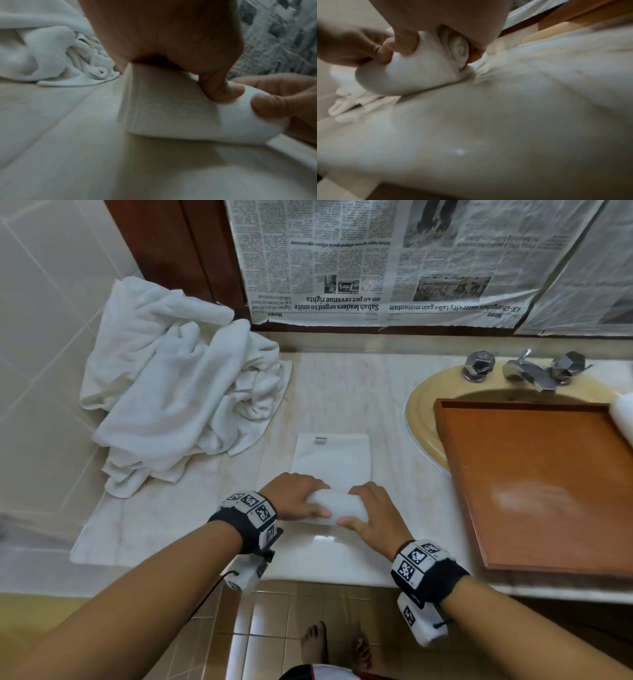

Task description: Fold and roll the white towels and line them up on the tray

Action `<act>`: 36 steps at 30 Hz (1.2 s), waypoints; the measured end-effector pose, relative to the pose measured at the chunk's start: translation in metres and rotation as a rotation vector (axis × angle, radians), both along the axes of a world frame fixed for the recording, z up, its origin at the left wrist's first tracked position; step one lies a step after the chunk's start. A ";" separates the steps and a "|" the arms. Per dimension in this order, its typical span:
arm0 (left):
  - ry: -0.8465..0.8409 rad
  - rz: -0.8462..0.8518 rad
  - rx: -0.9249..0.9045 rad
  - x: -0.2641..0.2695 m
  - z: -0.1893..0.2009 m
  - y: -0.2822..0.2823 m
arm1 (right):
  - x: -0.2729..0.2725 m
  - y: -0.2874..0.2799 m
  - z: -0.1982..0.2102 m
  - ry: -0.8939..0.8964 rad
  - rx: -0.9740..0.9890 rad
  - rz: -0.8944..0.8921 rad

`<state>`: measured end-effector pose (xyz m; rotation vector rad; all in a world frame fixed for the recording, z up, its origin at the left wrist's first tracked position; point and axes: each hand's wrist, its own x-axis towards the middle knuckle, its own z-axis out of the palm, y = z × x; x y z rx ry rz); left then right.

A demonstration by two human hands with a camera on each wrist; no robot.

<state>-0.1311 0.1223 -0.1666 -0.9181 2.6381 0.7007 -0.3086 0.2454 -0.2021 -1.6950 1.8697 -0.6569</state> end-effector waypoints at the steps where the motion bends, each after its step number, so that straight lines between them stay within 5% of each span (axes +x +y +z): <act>1: -0.009 0.029 0.067 -0.001 0.002 -0.001 | -0.002 -0.002 0.003 -0.065 0.039 -0.022; 4: 0.015 0.086 0.125 -0.005 0.002 0.000 | -0.007 -0.012 0.011 -0.218 0.132 -0.100; 8: 0.245 0.127 -0.287 -0.006 -0.003 0.010 | -0.013 -0.036 0.018 -0.317 0.313 -0.177; 12: 0.465 0.068 -0.556 -0.002 -0.019 0.034 | -0.016 -0.055 0.020 -0.154 0.406 -0.220; 16: 0.331 0.028 -0.531 0.008 -0.033 0.039 | -0.008 -0.052 0.026 -0.030 0.185 -0.398; 19: 0.293 0.074 -0.511 0.003 -0.034 0.032 | 0.010 -0.042 0.031 0.224 -0.053 -0.223; 27: 0.236 0.068 -0.460 -0.003 -0.030 0.017 | 0.014 -0.031 0.006 0.626 -0.139 -0.021; 31: 0.144 0.085 -0.312 -0.004 -0.015 0.013 | 0.011 -0.029 0.016 0.526 -0.048 0.063; 36: 0.104 0.174 0.117 0.002 0.001 0.000 | 0.001 -0.029 0.037 0.100 0.187 0.006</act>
